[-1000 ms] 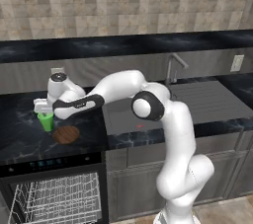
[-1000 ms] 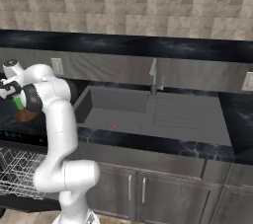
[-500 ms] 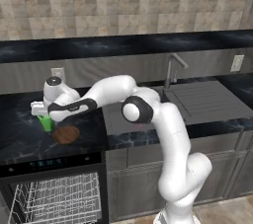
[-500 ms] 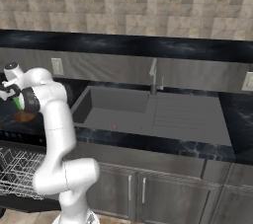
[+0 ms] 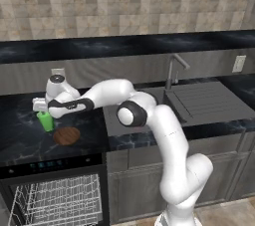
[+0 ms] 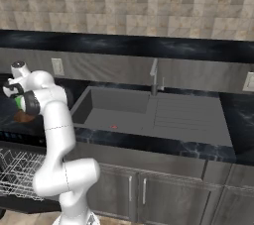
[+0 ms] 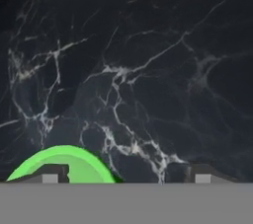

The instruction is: Pick up the cup and bowl from the counter, place them in the dishwasher, and close the dishwasher door.

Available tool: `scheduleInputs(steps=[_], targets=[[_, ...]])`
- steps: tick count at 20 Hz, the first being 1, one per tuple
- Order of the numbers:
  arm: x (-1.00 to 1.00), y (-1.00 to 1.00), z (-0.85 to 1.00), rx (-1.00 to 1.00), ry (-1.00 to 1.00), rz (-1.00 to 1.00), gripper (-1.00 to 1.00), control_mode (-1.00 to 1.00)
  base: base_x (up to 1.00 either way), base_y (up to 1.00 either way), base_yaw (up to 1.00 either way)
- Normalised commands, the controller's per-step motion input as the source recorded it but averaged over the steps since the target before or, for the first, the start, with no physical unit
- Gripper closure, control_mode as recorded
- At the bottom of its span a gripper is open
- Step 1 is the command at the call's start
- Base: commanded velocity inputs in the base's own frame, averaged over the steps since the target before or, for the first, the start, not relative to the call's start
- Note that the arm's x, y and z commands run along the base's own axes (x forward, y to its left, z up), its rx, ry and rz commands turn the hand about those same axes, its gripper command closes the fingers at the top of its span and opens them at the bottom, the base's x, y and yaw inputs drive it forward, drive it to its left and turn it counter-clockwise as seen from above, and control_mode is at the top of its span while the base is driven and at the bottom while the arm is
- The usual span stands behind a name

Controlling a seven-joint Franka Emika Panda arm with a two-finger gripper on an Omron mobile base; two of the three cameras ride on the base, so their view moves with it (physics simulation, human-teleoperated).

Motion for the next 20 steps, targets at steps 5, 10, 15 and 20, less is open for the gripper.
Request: scheduleInputs(steps=[5, 10, 15, 20], targets=[[0.18, 0.08, -0.28, 0.02, 0.0, 0.0, 1.0, -1.0, 0.0, 0.0, 0.0], [-0.04, 0.0, -0.11, 0.03, 0.0, 0.0, 1.0, -1.0, 0.0, 0.0, 0.0], [-0.4, -0.09, 0.0, 0.06, -0.04, 0.02, 1.0, -1.0, 0.0, 0.0, 0.0], [-0.46, -0.35, 0.0, 0.14, -0.08, 0.01, 1.0, -1.0, 0.0, 0.0, 0.0]])
